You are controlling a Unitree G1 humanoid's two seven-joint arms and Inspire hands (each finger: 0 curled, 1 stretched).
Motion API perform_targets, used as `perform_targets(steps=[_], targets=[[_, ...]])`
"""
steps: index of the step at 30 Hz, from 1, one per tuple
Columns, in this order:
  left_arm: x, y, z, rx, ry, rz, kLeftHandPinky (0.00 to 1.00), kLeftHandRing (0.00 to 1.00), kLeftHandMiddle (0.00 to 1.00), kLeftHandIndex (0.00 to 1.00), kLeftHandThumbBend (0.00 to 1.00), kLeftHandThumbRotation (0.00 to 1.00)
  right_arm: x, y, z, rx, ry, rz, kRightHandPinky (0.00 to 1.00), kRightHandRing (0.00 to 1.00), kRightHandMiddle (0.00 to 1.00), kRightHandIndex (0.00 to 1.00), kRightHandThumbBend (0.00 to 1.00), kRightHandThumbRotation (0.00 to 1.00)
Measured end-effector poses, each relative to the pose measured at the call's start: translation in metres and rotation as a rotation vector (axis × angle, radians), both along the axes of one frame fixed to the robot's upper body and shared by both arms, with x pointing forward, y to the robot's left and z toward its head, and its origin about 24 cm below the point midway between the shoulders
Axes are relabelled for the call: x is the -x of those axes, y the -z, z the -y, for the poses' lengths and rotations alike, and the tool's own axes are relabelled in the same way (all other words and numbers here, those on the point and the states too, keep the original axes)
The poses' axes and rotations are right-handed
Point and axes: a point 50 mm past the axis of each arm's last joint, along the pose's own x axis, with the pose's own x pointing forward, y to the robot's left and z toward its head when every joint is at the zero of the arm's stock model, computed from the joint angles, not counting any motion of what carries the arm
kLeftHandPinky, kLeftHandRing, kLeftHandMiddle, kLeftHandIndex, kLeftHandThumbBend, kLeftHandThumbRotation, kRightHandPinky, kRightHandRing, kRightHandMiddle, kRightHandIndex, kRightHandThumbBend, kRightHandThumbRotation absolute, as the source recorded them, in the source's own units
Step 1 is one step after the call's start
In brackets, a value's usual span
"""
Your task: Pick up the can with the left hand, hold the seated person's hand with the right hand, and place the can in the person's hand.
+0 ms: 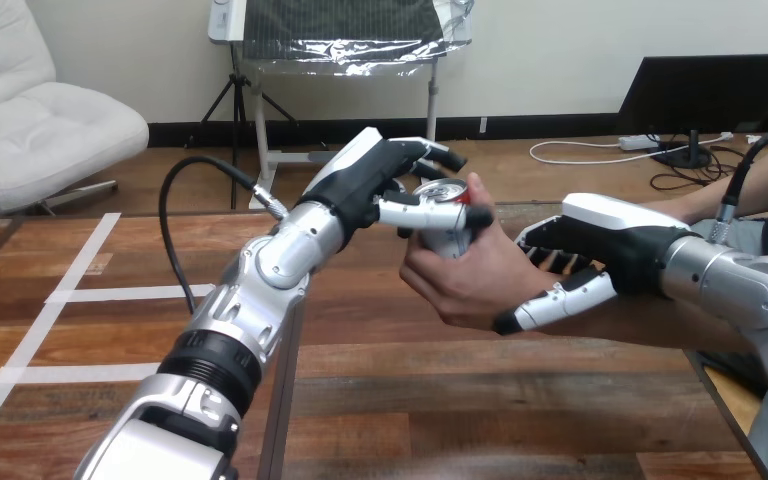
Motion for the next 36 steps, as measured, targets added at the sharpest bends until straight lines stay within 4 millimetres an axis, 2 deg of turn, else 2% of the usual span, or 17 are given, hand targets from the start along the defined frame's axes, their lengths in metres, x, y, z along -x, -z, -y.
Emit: perform_targets(steps=[15,36], targets=[[0.0016,-0.0009,0.0088,0.029,0.018,-0.002,0.70,0.77,0.80,0.79,0.83,0.65,-0.0002,0.0031,-0.0090,-0.034,-0.018,-0.009,0.61,0.71,0.75,0.76,0.96,0.67],[0.0025,-0.0005,0.0124,0.035,0.027,-0.005,0.70,0.77,0.80,0.79,0.83,0.65,-0.0001,0.0033,-0.0092,-0.033,-0.020,-0.011,0.61,0.71,0.75,0.76,0.96,0.67]])
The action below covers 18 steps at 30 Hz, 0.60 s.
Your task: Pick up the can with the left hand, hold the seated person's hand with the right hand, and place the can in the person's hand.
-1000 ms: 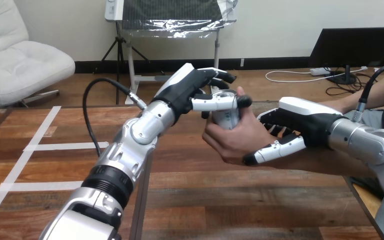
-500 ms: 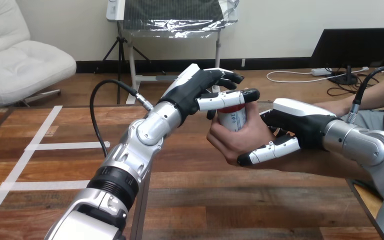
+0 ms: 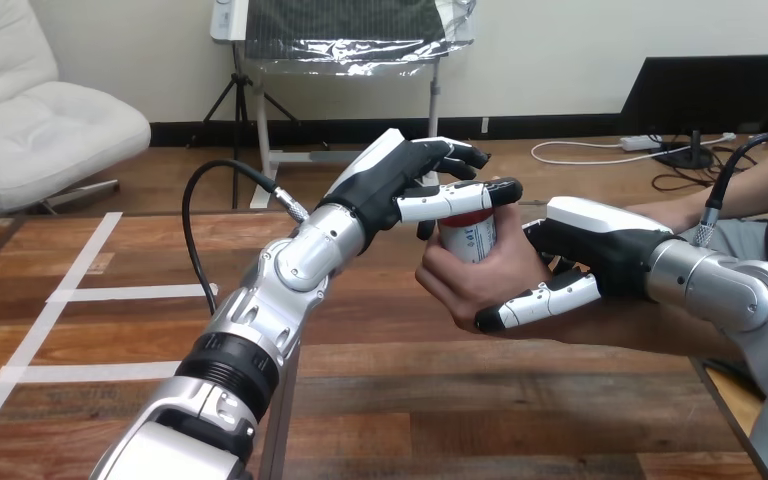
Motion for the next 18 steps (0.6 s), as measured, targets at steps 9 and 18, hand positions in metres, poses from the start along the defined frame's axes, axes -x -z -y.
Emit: perform_targets(steps=[9,18], targets=[[0.0002,0.0001,0.0007,0.002,0.002,-0.001,0.70,0.77,0.80,0.79,0.83,0.65,0.0000,0.0000,0.0000,0.000,0.000,0.000,0.61,0.71,0.75,0.76,0.96,0.67],[0.0005,0.0003,0.0017,0.002,0.008,-0.004,0.70,0.77,0.80,0.79,0.83,0.65,0.0000,0.0000,0.0002,0.000,0.000,0.000,0.61,0.71,0.75,0.76,0.96,0.67]])
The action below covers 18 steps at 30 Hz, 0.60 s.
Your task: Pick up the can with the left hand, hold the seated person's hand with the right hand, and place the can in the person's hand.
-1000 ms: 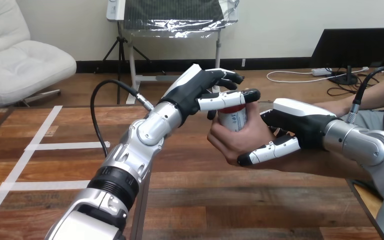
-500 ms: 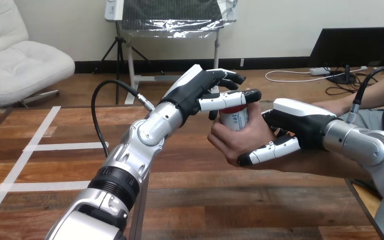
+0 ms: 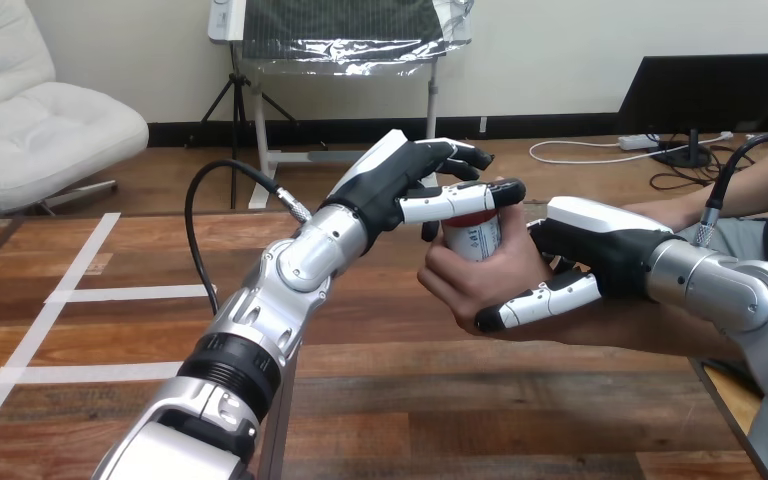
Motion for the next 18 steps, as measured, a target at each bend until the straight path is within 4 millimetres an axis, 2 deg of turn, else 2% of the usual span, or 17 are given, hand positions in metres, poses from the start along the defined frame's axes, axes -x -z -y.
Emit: perform_targets(steps=[18], targets=[[0.0003,0.0002,0.0012,0.000,0.005,-0.002,0.70,0.77,0.80,0.79,0.83,0.65,0.0000,-0.0001,0.0004,0.001,0.001,0.000,0.61,0.71,0.75,0.76,0.96,0.67]])
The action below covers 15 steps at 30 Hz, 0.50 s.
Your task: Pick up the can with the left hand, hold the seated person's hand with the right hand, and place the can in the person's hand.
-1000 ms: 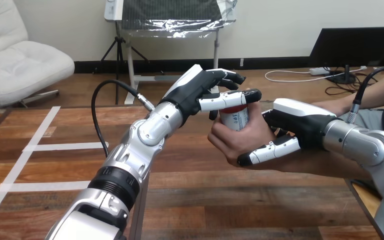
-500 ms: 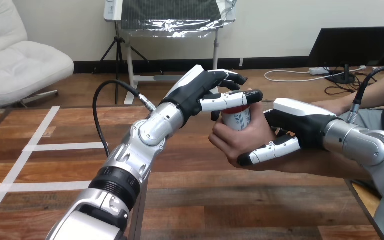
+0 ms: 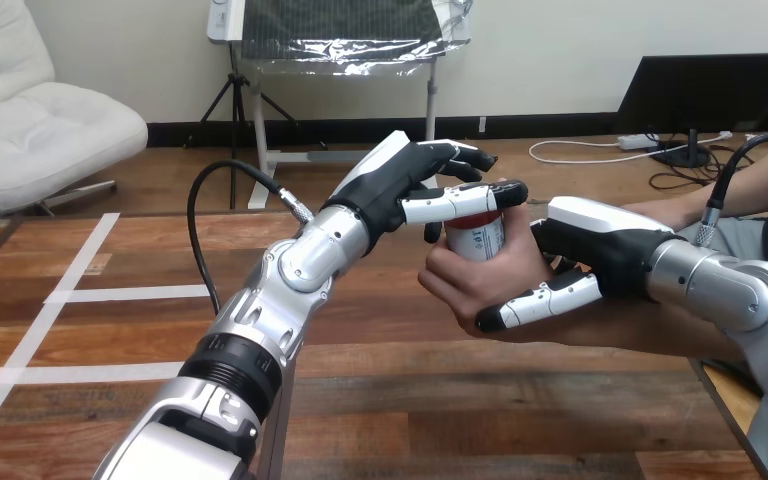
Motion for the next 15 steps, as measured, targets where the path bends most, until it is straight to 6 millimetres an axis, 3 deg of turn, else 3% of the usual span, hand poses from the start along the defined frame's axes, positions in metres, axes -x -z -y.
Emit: perform_targets(steps=[15], targets=[[0.0000,0.0000,0.0001,0.000,0.000,0.000,0.70,0.77,0.80,0.79,0.83,0.65,0.0000,0.0000,0.0000,0.000,0.000,0.000,0.61,0.71,0.75,0.76,0.96,0.67]])
